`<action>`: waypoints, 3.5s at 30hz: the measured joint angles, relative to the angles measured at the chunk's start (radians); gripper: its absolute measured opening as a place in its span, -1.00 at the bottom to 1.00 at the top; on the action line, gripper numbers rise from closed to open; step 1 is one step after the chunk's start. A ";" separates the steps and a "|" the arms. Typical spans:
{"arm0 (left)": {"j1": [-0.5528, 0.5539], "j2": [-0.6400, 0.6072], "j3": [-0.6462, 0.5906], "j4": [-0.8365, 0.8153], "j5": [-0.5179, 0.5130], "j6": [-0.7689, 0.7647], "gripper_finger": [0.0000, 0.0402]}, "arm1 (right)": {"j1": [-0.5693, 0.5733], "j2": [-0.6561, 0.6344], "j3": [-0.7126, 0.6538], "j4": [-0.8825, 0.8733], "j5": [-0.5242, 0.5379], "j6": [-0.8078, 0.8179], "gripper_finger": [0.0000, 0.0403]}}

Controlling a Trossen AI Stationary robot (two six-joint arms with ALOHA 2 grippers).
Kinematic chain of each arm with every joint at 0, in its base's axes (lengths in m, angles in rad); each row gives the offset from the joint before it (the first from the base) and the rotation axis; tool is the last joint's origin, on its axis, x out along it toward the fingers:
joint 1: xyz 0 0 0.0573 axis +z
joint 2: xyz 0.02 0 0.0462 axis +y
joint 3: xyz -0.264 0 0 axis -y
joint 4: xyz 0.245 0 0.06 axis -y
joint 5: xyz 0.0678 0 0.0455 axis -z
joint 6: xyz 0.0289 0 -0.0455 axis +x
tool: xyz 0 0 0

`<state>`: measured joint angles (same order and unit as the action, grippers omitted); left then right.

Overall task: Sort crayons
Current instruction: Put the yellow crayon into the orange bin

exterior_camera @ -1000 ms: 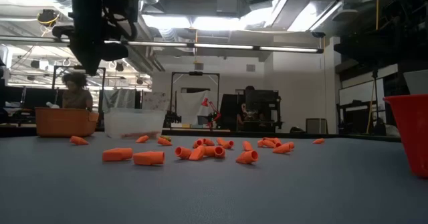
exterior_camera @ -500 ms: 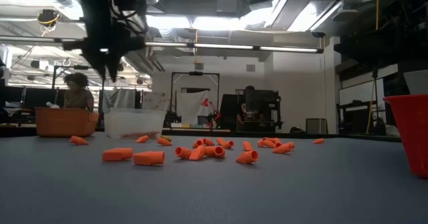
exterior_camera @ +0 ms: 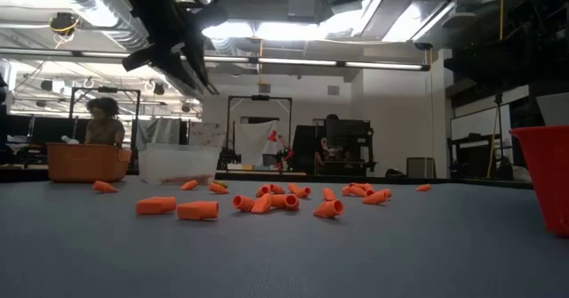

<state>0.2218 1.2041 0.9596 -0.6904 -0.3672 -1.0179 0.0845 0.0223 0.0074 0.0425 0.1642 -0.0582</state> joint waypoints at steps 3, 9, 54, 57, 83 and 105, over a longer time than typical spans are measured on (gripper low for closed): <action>-0.036 0.008 0.000 0.012 0.000 -0.125 -0.52 | 0.000 0.000 0.000 0.000 0.000 0.000 -0.23; -0.108 0.066 0.000 0.042 0.038 -0.301 -0.51 | 0.000 0.000 0.000 0.000 0.000 0.000 -0.23; 0.081 0.517 -0.001 0.272 0.177 -0.670 -0.51 | 0.000 0.000 0.000 0.000 -0.001 0.000 -0.23; 0.080 0.542 0.000 0.288 0.188 -0.682 -0.51 | 0.000 0.001 0.000 0.000 0.000 0.000 -0.23; 0.076 0.598 0.001 0.279 0.213 -0.576 -0.96 | 0.000 0.021 0.000 -0.005 -0.026 -0.003 -0.23; 0.012 0.482 0.077 0.287 0.236 -0.384 -0.97 | 0.000 0.021 0.000 -0.005 -0.027 -0.005 -0.23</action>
<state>0.2341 1.6863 1.0367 -0.4031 -0.1308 -1.4021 0.0849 0.0437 0.0074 0.0376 0.1377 -0.0631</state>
